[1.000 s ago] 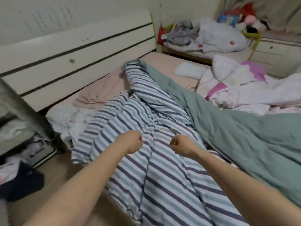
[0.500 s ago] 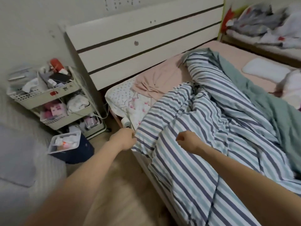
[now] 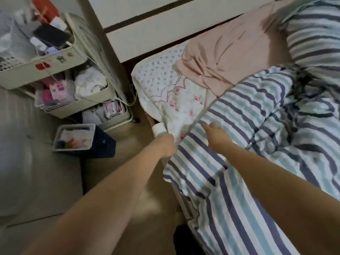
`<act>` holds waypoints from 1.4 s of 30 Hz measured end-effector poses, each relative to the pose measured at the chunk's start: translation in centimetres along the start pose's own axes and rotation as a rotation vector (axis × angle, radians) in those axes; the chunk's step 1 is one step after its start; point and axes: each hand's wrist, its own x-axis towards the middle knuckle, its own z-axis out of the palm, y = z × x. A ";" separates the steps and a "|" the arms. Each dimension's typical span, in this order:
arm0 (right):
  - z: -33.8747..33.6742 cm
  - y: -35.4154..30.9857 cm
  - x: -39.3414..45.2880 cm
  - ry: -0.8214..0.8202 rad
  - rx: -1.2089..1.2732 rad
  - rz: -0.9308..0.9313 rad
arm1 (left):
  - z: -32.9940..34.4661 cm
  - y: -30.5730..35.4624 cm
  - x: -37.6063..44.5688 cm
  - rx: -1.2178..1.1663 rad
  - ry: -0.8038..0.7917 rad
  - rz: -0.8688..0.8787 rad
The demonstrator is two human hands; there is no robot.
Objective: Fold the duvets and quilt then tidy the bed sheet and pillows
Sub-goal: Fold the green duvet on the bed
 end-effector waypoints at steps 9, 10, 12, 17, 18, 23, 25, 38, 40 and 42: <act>3.3 2.6 11.7 -0.072 -0.621 -0.390 | 3.3 -0.8 10.3 -0.086 -0.132 0.081; 3.1 2.3 12.0 -0.106 -0.530 -0.330 | 3.5 -0.8 10.5 -0.097 -0.127 0.100; 2.5 2.3 11.6 -0.065 -0.297 -0.281 | 4.0 -1.0 10.7 -0.201 -0.111 0.108; -0.8 4.4 5.3 0.414 0.027 -0.338 | 2.0 1.5 8.8 -0.417 -0.100 0.081; -1.2 4.4 4.3 0.475 0.128 -0.249 | 1.1 2.6 8.5 -0.460 -0.030 0.063; -7.1 -0.1 4.5 0.510 1.069 0.590 | -7.2 6.8 4.4 -0.141 0.368 0.184; -10.6 -1.9 5.0 0.344 1.248 0.849 | -10.3 7.0 3.7 0.014 0.419 0.268; -28.4 -15.6 13.9 0.370 1.721 0.435 | -33.6 -0.1 3.3 0.421 0.712 0.444; -31.8 -19.7 16.7 0.356 1.633 0.265 | -38.5 -3.7 4.8 0.374 0.783 0.412; -35.2 -24.8 20.1 0.341 1.591 0.142 | -44.0 -7.7 5.9 0.351 0.848 0.359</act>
